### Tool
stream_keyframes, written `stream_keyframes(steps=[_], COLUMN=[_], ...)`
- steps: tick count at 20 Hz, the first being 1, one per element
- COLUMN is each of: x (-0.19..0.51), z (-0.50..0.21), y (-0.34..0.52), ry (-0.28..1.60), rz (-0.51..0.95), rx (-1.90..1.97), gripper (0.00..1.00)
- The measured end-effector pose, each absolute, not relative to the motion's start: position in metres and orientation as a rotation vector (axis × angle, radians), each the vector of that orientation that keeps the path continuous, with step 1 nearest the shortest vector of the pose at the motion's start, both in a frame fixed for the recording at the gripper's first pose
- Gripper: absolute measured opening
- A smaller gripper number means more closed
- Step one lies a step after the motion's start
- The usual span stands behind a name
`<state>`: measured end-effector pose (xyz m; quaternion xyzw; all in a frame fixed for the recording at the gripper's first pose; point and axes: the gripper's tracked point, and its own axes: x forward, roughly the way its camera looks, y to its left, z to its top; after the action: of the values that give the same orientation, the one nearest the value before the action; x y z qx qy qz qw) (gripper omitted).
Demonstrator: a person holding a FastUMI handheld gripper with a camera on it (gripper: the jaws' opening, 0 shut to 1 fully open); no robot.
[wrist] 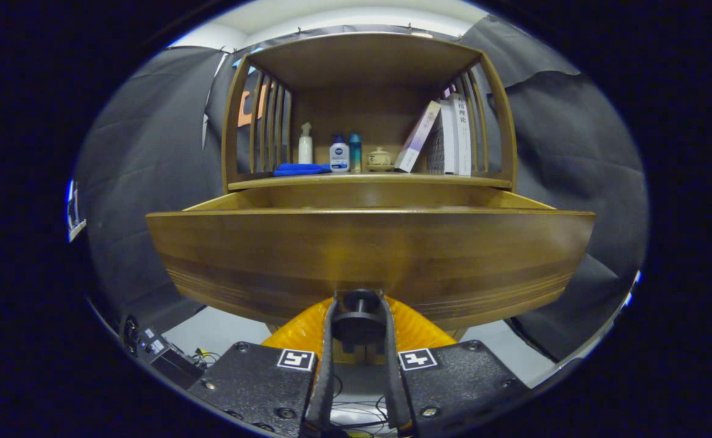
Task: Pull open the drawer, take out the items inside it, and place them on the countertop above the cabinet.
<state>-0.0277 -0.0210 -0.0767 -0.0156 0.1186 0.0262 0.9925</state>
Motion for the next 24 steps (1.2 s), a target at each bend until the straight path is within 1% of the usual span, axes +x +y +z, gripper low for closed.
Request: stream_keyframes(steps=[11,13,16,19,22,23,24], x=[-0.047,-0.047,-0.055,-0.073,-0.085,-0.087,-0.087], z=[-0.083,-0.083,-0.084,-0.070,-0.036,-0.020,-0.006], y=[-0.022,-0.021,-0.027,-0.039,-0.062,-0.072,-0.081], ry=[0.273,0.290,0.332,0.358,0.310,0.295,0.278], rz=[0.062,0.078,0.118,0.132,0.085,0.060,0.040], rx=[-0.031,-0.037,-0.041,-0.031,-0.052,-0.057,-0.053], gripper=[0.37,0.39,0.49,0.69,0.81,0.81,0.86])
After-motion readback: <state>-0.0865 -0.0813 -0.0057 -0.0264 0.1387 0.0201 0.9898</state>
